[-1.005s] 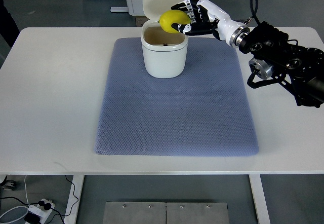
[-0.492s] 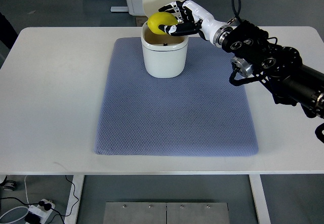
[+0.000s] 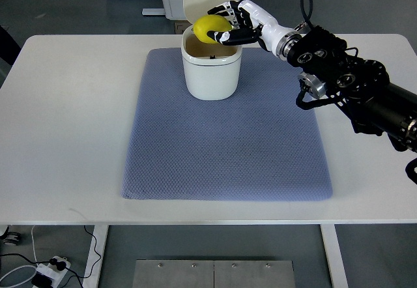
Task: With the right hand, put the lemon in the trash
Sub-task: 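Open the right hand's fingers to drop the lemon into the bin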
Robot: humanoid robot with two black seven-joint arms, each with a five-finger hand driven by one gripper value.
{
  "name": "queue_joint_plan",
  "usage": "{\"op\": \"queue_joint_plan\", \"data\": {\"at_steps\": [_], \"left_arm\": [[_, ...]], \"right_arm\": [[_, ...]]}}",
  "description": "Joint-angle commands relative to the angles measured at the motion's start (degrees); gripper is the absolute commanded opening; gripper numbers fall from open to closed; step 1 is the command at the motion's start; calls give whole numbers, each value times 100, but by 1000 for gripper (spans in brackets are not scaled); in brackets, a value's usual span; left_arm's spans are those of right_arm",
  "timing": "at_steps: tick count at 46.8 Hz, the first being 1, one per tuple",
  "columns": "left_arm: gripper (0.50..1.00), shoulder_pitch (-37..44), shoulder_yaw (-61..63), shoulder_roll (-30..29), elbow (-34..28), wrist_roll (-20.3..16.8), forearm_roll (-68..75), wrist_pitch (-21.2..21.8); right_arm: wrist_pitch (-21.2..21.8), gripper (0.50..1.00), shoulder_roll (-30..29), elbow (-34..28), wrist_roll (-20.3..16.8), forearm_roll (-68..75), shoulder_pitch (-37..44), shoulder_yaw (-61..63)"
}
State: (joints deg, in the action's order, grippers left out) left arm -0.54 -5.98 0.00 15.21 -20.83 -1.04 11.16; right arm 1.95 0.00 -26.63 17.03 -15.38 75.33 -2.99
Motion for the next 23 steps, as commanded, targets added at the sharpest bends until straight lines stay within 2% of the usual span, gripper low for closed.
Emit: {"op": "queue_joint_plan", "data": {"at_steps": [1,13,15,23], "left_arm": [[1000,1,0,0,0,0,-2,0],[1000,1,0,0,0,0,-2,0],[1000,1,0,0,0,0,-2,0],[1000,1,0,0,0,0,7,0]], "right_arm": [[-2,591,0,-9,-6,-1,8,0],[-2,914,0,-53,29,-1,17,9],[-2,997,0,-71,37,0,8,9],[16,1000,0,-97,55,-9,8,9]]}}
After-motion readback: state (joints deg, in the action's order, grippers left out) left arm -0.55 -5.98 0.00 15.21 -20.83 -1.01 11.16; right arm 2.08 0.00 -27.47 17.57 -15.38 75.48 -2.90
